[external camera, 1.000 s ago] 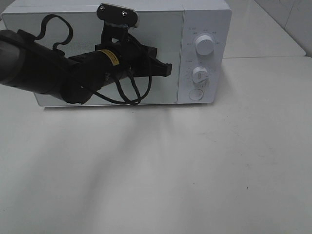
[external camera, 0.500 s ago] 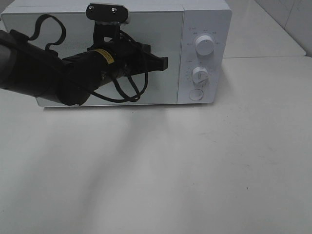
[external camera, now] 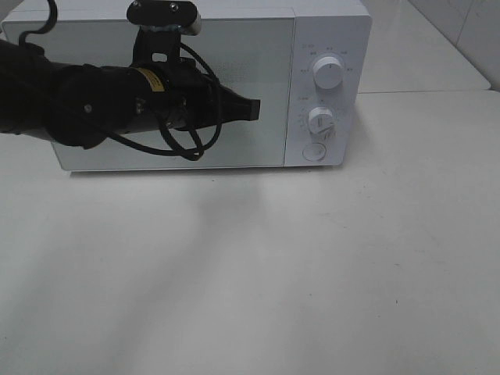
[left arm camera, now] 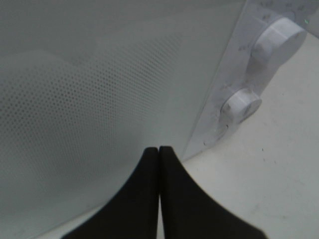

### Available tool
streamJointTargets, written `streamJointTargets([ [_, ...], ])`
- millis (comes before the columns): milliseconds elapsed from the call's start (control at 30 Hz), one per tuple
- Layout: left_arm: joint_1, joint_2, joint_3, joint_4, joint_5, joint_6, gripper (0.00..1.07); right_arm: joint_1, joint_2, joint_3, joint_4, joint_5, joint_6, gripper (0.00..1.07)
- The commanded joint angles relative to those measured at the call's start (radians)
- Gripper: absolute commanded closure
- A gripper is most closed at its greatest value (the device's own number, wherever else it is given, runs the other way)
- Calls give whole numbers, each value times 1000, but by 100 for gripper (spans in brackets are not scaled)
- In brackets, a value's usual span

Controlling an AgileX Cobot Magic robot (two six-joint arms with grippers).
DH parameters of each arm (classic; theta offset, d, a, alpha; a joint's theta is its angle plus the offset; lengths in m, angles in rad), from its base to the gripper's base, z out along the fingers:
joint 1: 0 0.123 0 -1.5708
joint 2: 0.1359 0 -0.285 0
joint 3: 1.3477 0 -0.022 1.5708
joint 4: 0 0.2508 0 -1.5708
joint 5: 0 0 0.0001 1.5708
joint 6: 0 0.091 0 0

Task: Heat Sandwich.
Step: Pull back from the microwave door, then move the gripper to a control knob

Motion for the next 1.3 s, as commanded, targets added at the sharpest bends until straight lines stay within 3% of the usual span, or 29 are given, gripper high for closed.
streamJointTargets([
  [33, -6, -48, 4, 2, 162, -7, 102, -6, -27, 4, 0, -13, -6, 32],
  [67, -6, -56, 4, 2, 203, -7, 97, -6, -27, 4, 0, -13, -6, 32],
  [100, -6, -78, 4, 2, 294, -7, 73, -6, -27, 4, 0, -13, -6, 32],
  [133, -6, -86, 4, 2, 329, -7, 60, -6, -27, 4, 0, -13, -6, 32],
  [167, -6, -86, 4, 2, 329, -7, 60, -6, -27, 4, 0, -13, -6, 32],
  [200, -6, -92, 4, 2, 368, -7, 42, -6, -27, 4, 0, -13, -6, 32],
  [233, -6, -103, 4, 1, 441, -10, 11, -6, -27, 4, 0, -13, -6, 32],
  [267, -6, -112, 4, 0, 477, -10, 5, -6, -27, 4, 0, -13, -6, 32],
  [467, -5, -138, 4, 6, 634, -10, 8, -6, -27, 4, 0, -13, -6, 32],
  [533, -5, -161, 4, 32, 781, -10, 8, -6, -27, 4, 0, -13, -6, 32],
  [700, -5, -188, 4, 80, 954, -16, 8, -6, -27, 4, 0, -13, -6, 32],
  [800, 8, -199, 4, 84, 1011, -42, 8, -6, -27, 4, 0, -13, -6, 32],
  [833, 27, -211, 4, 84, 1060, -76, 8, -6, -27, 4, 0, -13, -6, 32],
  [933, 54, -227, 4, 84, 1101, -84, 8, -6, -27, 4, 0, -13, -6, 32],
  [1100, 158, -282, 4, 99, 1173, -81, 8, -6, -27, 4, 0, -13, -6, 32],
  [1233, 322, -359, 4, 106, 1256, -48, 8, -6, -27, 4, -1, -13, -6, 32],
  [1300, 353, -373, 4, 106, 1271, -37, 8, -6, -27, 4, -1, -13, -6, 32],
])
